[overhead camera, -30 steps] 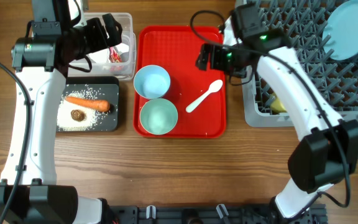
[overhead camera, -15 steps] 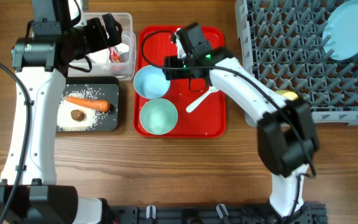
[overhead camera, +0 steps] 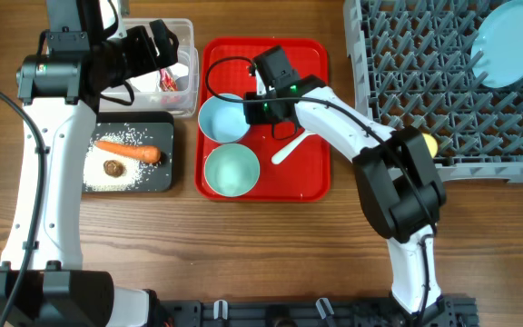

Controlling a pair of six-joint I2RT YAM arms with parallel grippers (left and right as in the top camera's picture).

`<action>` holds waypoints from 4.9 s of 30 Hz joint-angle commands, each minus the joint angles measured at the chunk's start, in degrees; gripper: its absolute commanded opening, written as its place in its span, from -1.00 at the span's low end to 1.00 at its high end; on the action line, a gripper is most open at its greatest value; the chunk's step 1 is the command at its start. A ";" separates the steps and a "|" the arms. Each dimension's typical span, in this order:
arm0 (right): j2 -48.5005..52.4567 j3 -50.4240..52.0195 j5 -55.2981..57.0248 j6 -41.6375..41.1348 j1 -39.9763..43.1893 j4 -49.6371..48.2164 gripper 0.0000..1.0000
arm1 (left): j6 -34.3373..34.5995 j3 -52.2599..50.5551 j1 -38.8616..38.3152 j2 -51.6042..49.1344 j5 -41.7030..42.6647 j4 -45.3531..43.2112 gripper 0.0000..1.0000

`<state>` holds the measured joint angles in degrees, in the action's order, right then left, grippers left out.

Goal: Sort waste into correct bins and load items into the dishwasher rack
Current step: 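Grasp the light-blue bowl rim with the right gripper, then place the light-blue bowl upside down in the rack, then reach the right gripper to the green bowl and grasp its rim, then carry the green bowl to the rack and set it down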

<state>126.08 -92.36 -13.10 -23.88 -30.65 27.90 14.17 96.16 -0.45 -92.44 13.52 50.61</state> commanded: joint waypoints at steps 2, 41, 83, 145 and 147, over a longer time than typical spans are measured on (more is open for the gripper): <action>1.31 0.13 -1.57 -0.76 0.52 -0.44 -0.91 | -0.20 0.11 0.35 -0.35 -0.13 -0.15 0.99; -0.79 -2.01 71.17 67.19 35.30 -45.77 -0.91 | -0.20 0.11 0.35 -0.35 -0.13 -0.15 0.99; 4.76 -1.81 70.53 70.38 26.49 -44.28 -0.91 | -0.20 0.11 0.35 -0.35 -0.13 -0.15 0.99; -9.29 13.62 -3.43 2.71 -3.58 1.55 -0.35 | -0.20 0.11 0.35 -0.35 -0.13 -0.15 0.99; -9.29 13.57 -3.93 3.61 -3.65 1.46 -0.26 | -0.20 0.11 0.35 -0.35 -0.13 -0.15 1.00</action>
<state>115.37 -78.98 -17.82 -20.43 -33.89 29.54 14.17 96.16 -0.45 -92.47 13.50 50.61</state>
